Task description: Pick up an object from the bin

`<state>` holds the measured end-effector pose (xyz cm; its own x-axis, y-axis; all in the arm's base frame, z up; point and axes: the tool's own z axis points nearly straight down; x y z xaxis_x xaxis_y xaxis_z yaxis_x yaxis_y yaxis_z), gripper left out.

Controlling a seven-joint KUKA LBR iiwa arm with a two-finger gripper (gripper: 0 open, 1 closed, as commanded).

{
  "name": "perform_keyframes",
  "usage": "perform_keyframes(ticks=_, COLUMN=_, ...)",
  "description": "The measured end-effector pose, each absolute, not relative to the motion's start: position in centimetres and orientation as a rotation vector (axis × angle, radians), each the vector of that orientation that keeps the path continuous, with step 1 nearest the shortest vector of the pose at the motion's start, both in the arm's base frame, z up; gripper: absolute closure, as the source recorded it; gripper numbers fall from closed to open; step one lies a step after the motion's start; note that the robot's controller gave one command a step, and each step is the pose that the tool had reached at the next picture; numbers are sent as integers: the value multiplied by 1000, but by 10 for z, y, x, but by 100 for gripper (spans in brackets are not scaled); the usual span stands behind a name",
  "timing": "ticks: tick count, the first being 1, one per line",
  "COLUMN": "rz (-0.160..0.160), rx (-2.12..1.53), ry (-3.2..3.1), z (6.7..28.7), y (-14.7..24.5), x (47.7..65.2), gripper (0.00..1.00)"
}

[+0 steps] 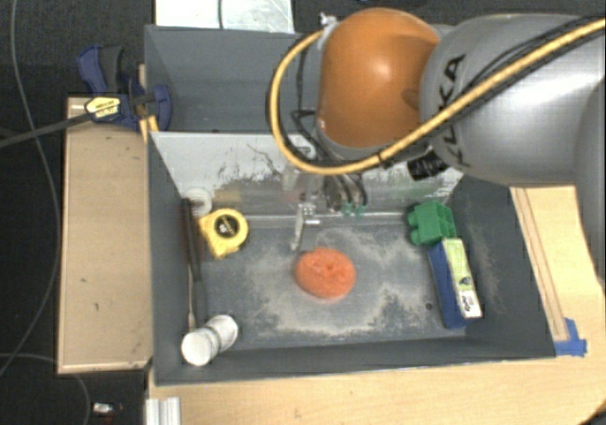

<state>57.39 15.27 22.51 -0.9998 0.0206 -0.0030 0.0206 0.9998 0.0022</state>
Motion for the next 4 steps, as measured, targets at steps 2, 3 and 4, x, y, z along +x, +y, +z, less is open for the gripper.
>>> perform_keyframes(ticks=2, rz=4, rx=-128, ry=3129, z=210, y=178, x=559, gripper=0)
perform_keyframes(ticks=3, rz=3, rx=-57, ry=3133, z=166, y=133, x=540, gripper=0)
perform_keyframes(ticks=4, rz=6, rx=-89, ry=3126, z=185, y=141, x=541, gripper=0)
